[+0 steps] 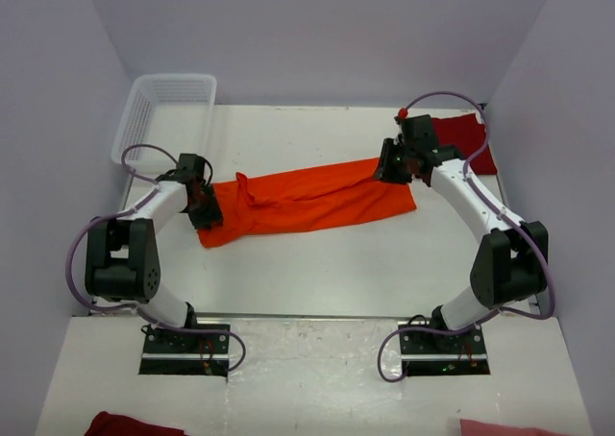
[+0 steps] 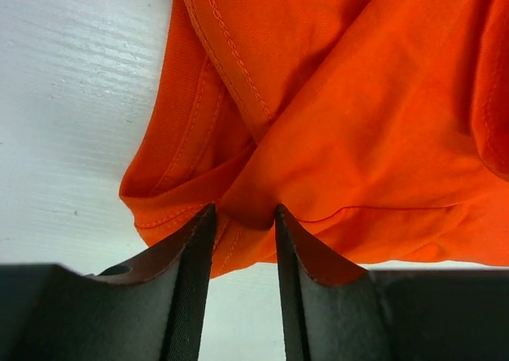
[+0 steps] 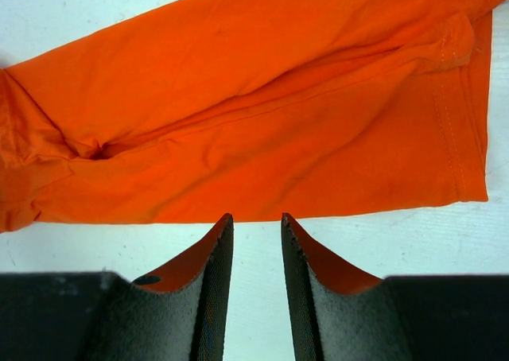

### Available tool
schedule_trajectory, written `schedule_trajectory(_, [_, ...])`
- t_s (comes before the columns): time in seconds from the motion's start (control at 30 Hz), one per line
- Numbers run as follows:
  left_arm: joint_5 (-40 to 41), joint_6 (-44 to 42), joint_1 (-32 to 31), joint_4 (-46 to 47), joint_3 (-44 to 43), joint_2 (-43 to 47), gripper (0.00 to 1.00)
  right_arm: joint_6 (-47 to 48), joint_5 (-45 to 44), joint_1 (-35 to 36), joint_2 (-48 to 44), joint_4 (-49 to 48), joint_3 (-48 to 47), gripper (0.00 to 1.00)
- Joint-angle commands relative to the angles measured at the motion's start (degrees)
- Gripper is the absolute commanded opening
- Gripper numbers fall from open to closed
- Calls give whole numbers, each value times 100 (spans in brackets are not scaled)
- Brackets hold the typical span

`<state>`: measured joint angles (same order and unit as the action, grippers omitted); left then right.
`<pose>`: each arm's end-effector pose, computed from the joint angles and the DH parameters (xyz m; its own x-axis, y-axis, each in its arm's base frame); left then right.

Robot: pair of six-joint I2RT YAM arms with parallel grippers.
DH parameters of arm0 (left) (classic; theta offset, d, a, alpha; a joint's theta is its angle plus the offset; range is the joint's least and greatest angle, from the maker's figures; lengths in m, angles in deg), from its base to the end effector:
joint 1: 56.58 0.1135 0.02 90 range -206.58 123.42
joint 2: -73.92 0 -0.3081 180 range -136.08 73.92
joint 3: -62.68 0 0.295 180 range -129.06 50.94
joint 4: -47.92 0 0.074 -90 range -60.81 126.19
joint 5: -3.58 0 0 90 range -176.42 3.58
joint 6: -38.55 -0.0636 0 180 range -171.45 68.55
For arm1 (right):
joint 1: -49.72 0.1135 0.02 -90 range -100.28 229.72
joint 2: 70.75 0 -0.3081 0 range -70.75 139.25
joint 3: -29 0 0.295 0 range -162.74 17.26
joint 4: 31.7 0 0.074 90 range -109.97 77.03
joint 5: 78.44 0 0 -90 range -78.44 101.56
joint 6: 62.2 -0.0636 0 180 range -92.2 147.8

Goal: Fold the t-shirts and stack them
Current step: Fold the other side of the tshirt into a rectangle

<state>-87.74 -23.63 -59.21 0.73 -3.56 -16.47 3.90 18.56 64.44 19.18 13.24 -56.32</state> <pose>0.3349 -0.0168 0.1705 -0.8619 -0.4275 -0.2728 -0.3946 0.9032 -0.1686 0.3875 0.1098 0.2935 -0.8060 0.2040 -0.5556 -0.0023 0.9376 0.3476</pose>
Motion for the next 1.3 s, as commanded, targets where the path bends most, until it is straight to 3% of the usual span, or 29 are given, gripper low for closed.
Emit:
schedule_trajectory(0.0, [-105,-145,70,154,36,-23,36,79,-120,-13,-178,-148,2,32])
schedule_trajectory(0.1, [-88,-180,105,145,54,-40,26,43,-103,-13,-160,-175,19,32])
schedule_trajectory(0.2, [97,-197,114,84,10,-31,0,8,-24,-4,-125,-218,63,32])
schedule_trajectory(0.53, [492,-285,114,-57,-491,153,0,-1,125,83,94,-271,37,32])
schedule_trajectory(0.7, [431,-320,114,-128,-562,197,0,315,677,347,507,-280,-305,32])
schedule_trajectory(0.8, [448,-329,114,-101,-518,153,1,465,1195,637,1060,-193,-911,33])
schedule_trajectory(1.03, [783,-320,114,4,-605,-215,6,588,1180,1208,2861,852,-3666,39])
schedule_trajectory(1.27, [677,-232,114,66,-1115,-655,8,738,1374,1489,4348,1627,-5341,41])
